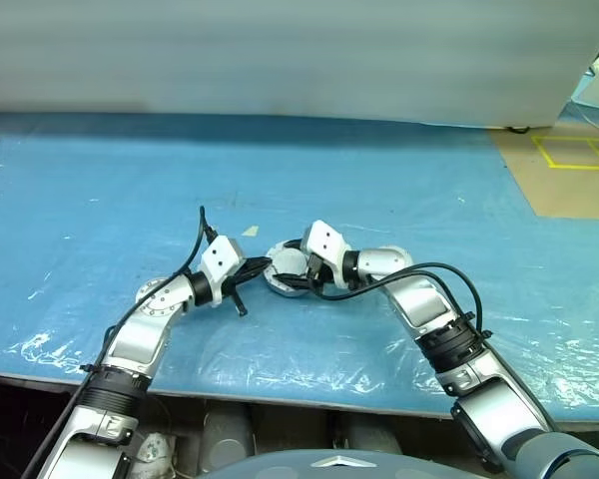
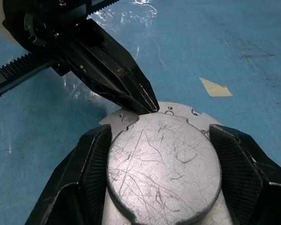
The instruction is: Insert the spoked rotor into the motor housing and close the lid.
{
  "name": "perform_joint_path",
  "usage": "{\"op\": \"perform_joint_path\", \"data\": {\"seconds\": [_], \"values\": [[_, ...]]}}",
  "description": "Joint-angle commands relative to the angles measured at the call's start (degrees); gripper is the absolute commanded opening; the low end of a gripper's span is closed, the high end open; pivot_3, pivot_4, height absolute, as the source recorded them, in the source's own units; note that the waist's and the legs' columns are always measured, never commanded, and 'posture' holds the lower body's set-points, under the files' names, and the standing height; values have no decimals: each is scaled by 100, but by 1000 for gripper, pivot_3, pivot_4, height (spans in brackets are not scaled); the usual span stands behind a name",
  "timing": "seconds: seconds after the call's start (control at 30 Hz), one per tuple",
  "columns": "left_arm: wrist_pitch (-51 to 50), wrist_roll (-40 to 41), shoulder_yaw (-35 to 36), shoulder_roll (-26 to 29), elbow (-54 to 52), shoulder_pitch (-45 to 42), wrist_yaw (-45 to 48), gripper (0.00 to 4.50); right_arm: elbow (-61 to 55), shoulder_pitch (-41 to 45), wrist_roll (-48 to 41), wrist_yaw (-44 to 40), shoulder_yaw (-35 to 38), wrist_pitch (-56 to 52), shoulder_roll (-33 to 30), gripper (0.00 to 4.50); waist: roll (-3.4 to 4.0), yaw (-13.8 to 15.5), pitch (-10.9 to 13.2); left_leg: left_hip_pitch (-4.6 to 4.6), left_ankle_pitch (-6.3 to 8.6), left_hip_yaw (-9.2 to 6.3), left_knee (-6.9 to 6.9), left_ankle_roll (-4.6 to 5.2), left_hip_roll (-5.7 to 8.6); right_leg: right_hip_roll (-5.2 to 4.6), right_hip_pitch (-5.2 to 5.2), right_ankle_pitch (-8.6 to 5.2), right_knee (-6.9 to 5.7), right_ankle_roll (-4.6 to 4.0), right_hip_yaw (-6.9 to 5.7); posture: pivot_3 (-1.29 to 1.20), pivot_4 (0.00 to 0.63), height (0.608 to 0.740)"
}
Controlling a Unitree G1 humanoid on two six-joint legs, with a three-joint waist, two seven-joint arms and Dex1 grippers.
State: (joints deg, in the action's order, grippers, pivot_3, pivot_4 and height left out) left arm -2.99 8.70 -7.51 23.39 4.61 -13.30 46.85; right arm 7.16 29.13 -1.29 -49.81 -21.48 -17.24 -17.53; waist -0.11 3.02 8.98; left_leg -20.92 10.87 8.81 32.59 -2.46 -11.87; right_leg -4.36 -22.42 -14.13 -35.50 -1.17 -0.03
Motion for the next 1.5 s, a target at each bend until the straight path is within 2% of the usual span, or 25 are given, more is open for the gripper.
{"op": "perform_joint_path", "data": {"seconds": [0.03,0.07,0.33,0.73,0.8,1.03,1.2,1.3,1.43,1.5], "values": [[-112,-127,-143,2,113,22,-21,0,140,-173,-58,-15,15,-260,-12,4309,0,5,0,0,0,0,-5,0,0,0,0,0,4,0,0,0,150,740],[-111,-108,-134,-1,114,22,-14,0,113,-173,-104,-20,49,-278,7,4483,0,6,0,0,0,0,-9,0,0,0,0,0,8,0,-1,0,150,740],[-129,-57,-126,11,94,24,31,0,-290,-337,-738,-416,354,-202,18,4483,0,8,0,-13,-1,1,-29,-1,1,3,-3,1,45,0,-6,0,150,740],[-83,-70,-186,-7,115,26,114,0,77,-249,-792,428,1000,-859,-64,4483,1,9,1,-18,-13,2,-42,-21,1,5,-3,1,67,1,-12,0,150,740],[-74,-67,-194,-9,121,17,112,0,75,-272,-958,419,1066,-1414,-82,4483,2,10,0,-16,-13,2,-42,-21,2,4,-1,1,68,1,-11,0,150,740],[-26,-67,-222,-21,126,10,115,0,-293,-324,-2670,274,1798,-4337,104,4483,3,55,0,-15,-13,2,-46,-21,2,5,1,0,73,1,-13,0,150,740],[29,-76,-221,-31,187,-37,121,0,-262,-219,-3486,501,2430,-5619,396,4483,7,88,0,-16,-13,3,-50,-22,1,6,-3,0,74,1,-13,0,150,740],[65,-88,-222,-35,235,-70,118,0,-44,-129,-3602,742,2769,-5786,576,3859,7,88,0,-18,-13,7,-54,-23,1,6,-10,0,73,1,-12,0,150,740],[112,-85,-196,-22,276,-102,111,0,176,-11,-3683,1030,3135,-5870,769,2525,8,69,0,-22,-14,18,-62,-25,1,7,-24,1,70,1,-4,0,150,740],[134,-93,-182,-20,291,-104,104,0,109,-51,-3691,1027,3051,-5895,738,2019,11,76,-1,-21,-14,23,-64,-25,0,8,-29,1,68,2,0,0,150,740]]}}
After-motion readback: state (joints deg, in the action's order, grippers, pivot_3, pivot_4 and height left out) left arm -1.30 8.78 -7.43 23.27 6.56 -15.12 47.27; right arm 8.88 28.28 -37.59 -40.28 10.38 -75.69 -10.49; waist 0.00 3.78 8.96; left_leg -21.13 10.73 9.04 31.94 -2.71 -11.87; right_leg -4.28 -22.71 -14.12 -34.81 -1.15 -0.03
